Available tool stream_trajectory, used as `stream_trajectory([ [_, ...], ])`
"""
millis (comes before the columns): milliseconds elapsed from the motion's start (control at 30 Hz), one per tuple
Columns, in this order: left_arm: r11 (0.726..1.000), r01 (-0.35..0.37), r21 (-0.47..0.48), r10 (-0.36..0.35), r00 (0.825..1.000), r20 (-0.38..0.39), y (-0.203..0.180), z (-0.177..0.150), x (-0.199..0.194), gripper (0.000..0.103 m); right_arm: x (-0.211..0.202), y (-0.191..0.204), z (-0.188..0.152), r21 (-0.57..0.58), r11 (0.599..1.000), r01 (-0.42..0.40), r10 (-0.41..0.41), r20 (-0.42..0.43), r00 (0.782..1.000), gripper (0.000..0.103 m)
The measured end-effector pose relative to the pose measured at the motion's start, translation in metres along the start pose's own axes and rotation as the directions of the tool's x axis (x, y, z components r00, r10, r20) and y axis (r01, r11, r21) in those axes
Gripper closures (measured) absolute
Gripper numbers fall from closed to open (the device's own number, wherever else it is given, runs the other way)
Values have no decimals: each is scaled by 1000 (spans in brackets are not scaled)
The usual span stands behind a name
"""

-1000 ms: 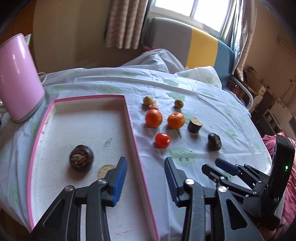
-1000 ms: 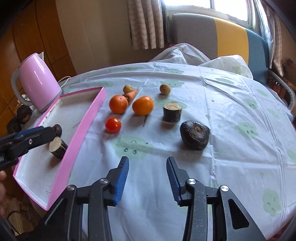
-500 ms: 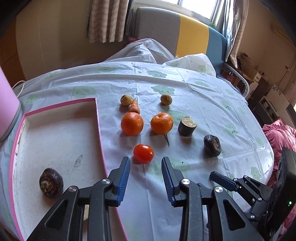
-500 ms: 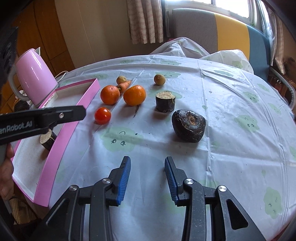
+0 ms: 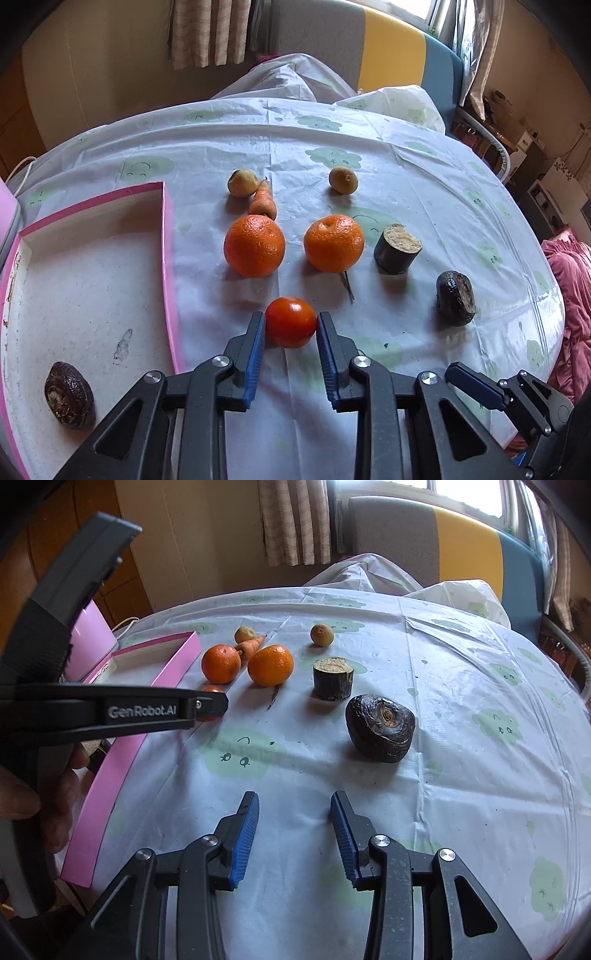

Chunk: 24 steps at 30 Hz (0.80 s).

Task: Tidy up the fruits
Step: 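Grasp the cherry tomato with the left gripper, then lift the tomato with the left gripper while the right gripper grasps a small brown fruit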

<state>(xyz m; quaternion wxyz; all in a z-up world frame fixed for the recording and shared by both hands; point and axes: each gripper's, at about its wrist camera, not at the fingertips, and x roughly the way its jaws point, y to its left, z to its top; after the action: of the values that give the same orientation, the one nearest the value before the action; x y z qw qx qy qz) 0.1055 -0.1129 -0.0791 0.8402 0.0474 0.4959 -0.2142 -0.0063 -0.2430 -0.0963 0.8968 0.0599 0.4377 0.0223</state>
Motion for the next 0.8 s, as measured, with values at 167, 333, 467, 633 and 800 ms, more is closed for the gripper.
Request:
stream_trajectory([
  [167,1000,12,-22,-11,1000,21,4,-4,-4,75,-1,-6,2,31,1000,-4,4,1,1000,75],
  [333,999,18,-41,-17,999,43,9,-6,-10,76,0,-16,10,71,997,-22,21,2,1000,79],
  [467,999,23,-40,-21,998,61,10,-9,-17,76,1,-16,22,60,998,-24,24,9,1000,83],
  [633,998,37,-55,-33,997,76,15,-11,-22,76,7,-10,42,27,998,-61,61,3,998,83],
  [800,996,53,-69,-46,994,96,20,-13,-30,76,15,-2,70,11,991,-130,130,-1,992,83],
])
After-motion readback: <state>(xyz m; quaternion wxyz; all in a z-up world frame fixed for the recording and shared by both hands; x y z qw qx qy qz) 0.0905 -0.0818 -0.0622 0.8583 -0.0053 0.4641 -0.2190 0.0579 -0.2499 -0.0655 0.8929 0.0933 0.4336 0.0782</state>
